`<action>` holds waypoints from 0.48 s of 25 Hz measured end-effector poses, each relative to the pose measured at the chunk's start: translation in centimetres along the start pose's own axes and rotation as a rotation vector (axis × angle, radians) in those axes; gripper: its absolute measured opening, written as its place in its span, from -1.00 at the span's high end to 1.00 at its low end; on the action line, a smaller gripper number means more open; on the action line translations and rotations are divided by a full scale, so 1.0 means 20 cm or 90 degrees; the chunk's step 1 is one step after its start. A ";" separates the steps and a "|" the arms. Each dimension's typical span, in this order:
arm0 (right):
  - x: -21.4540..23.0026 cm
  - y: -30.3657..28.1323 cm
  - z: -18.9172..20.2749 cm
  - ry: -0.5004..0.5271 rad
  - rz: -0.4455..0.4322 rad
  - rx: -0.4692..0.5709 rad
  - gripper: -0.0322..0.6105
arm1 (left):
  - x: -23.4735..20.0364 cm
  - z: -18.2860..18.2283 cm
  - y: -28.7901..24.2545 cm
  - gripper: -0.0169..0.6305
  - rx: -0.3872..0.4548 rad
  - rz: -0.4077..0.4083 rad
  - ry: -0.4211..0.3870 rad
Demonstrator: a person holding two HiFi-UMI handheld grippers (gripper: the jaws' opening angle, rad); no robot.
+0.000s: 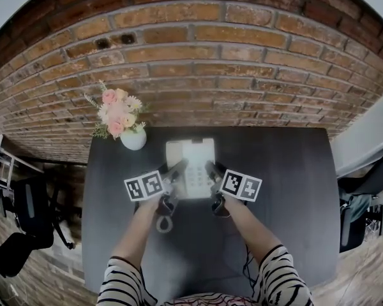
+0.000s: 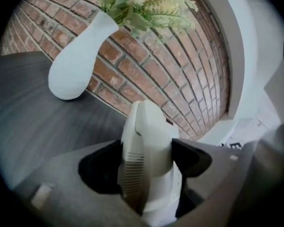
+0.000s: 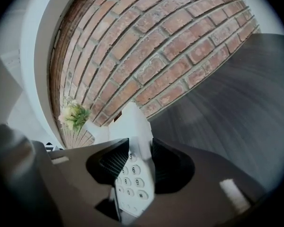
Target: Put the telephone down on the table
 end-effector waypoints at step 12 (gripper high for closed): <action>0.19 -0.13 0.03 -0.076 0.036 -0.005 0.44 | -0.11 0.05 -0.18 -0.07 -0.035 -0.026 0.018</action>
Point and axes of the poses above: the fingertips, and each gripper's own axes: y backward along the fingers, x to its right, z out of its underside, the point moved 1 cm from there along y, backward along the fingers, and after that the axes turned 10 degrees about x, right-handed, at the moved point
